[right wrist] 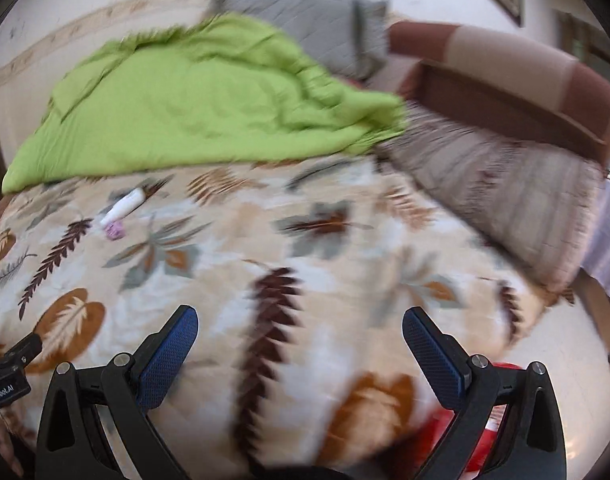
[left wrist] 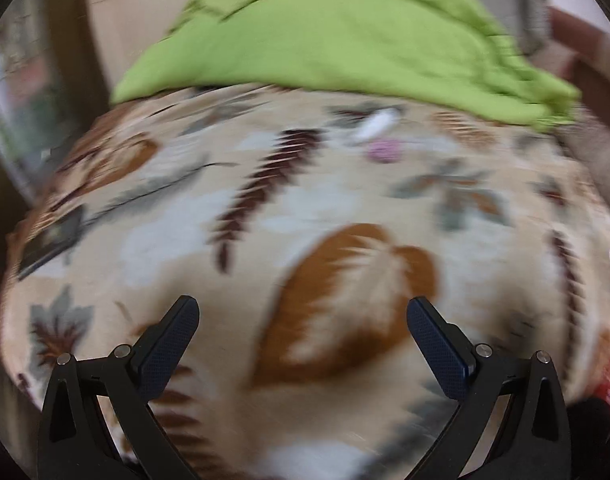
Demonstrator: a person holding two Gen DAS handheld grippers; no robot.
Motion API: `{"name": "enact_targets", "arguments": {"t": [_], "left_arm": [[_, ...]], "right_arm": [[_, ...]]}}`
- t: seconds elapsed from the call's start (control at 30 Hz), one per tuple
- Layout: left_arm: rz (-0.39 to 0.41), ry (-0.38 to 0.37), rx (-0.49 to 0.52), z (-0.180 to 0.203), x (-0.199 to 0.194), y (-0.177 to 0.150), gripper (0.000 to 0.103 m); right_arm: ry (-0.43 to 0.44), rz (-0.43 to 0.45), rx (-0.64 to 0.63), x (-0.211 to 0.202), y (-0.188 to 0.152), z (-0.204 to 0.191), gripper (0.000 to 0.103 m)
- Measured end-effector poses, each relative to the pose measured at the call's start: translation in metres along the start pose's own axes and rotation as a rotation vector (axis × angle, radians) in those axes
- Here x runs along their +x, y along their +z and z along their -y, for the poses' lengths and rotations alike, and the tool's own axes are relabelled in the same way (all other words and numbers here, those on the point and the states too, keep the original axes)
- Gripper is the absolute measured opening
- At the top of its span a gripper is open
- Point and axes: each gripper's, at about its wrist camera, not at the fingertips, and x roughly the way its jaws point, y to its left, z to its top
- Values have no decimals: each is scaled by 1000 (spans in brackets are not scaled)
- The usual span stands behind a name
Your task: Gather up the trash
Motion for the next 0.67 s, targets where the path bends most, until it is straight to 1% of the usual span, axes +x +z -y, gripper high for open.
{"name": "enact_targets", "arguments": {"t": [0.03,0.07,0.1,0.13,0.17,0.2,0.23,0.27,0.3,0.33,0.4,0.43,0.47,0.5,0.53,0.6,0.67], "left_arm": [[-13,40,-2,0,8,1,103],[-27,37,1,0,14,4,103],[-50,29,3,1,22,7,103],[-69,0,-3,2,29,9,103],[-72,-49,-8,3,34,12,103],[-78,-80,-3,3,41,16,103],[-88,-112,0,5,47,19,103],[-111,-159,-6,6,55,20,103],[-137,-188,-11,5,63,22,103],[-149,-185,-11,5,70,21,103],[-123,-147,29,11,71,20,103],[-126,-135,45,16,71,17,103],[-123,-126,56,17,72,15,103],[-114,-118,67,19,71,12,103],[-110,-115,74,21,69,10,103],[-103,-127,64,20,66,6,103],[-101,-123,59,23,61,0,103]], "right_arm": [[17,-38,-8,19,5,-13,103],[34,-83,-16,40,9,-25,103],[45,-110,-19,55,11,-34,103],[44,-128,-23,75,12,-44,103],[31,-141,-35,90,13,-51,103],[17,-172,-49,112,14,-59,103],[13,-183,-52,123,15,-64,103],[1,-184,-48,133,16,-67,103],[-11,-184,-32,142,18,-69,103],[-7,-192,-9,150,18,-70,103],[1,-206,29,161,16,-68,103],[-15,-228,33,168,13,-67,103],[-8,-250,43,172,11,-66,103],[9,-240,78,172,10,-62,103],[12,-218,87,169,9,-61,103],[9,-199,75,169,5,-63,103],[10,-201,76,170,5,-64,103]]}}
